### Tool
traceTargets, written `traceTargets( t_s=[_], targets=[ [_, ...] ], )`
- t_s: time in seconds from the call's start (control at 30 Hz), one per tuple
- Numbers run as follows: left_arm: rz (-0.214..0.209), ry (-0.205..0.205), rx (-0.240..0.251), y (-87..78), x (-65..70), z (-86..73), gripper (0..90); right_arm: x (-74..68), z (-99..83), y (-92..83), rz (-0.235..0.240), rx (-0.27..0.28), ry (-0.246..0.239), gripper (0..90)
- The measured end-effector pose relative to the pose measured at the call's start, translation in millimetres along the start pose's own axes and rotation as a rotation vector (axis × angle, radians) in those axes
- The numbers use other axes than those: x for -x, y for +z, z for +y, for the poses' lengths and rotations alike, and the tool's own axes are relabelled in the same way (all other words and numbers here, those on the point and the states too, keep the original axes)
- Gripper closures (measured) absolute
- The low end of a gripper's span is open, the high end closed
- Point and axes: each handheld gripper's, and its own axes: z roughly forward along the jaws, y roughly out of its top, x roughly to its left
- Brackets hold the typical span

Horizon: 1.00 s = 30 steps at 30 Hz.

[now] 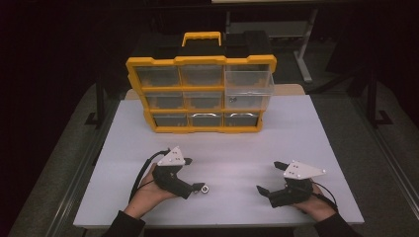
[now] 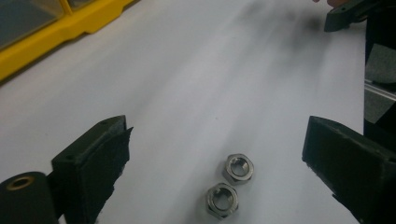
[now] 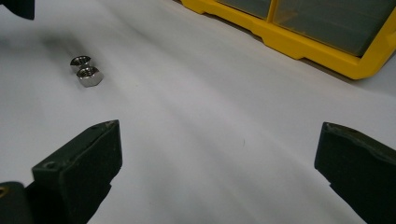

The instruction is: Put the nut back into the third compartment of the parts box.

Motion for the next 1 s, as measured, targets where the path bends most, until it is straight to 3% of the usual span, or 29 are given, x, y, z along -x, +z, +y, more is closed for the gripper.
traceTargets(
  t_s=[0.03,0.2,0.33,0.47,0.9,1.0],
  targets=[
    [-0.003,-0.017,0.006,0.7,1.2,-4.7,9.0,-0.2,0.1,-0.1,0.000,0.001,0.002,0.4],
    [0.000,-0.023,-0.005,2.6,2.8,-11.8,13.3,-0.2,-0.1,-0.1,0.001,-0.002,-0.001,0.4],
    [0.003,-0.032,-0.033,4.9,3.1,-17.7,14.6,-0.1,-0.2,-0.2,0.000,-0.002,-0.002,0.4],
    [0.003,-0.051,-0.062,8.8,2.3,-22.8,22.2,0.3,-0.3,0.1,-0.003,-0.002,-0.006,0.4],
    [-0.017,-0.017,-0.152,19.7,3.1,-29.8,47.4,-0.6,-0.7,1.0,-0.001,-0.011,-0.007,0.4],
    [-0.025,-0.033,-0.153,22.0,4.1,-30.6,51.7,-0.6,-0.9,1.1,0.000,-0.015,-0.009,0.4]
  ],
)
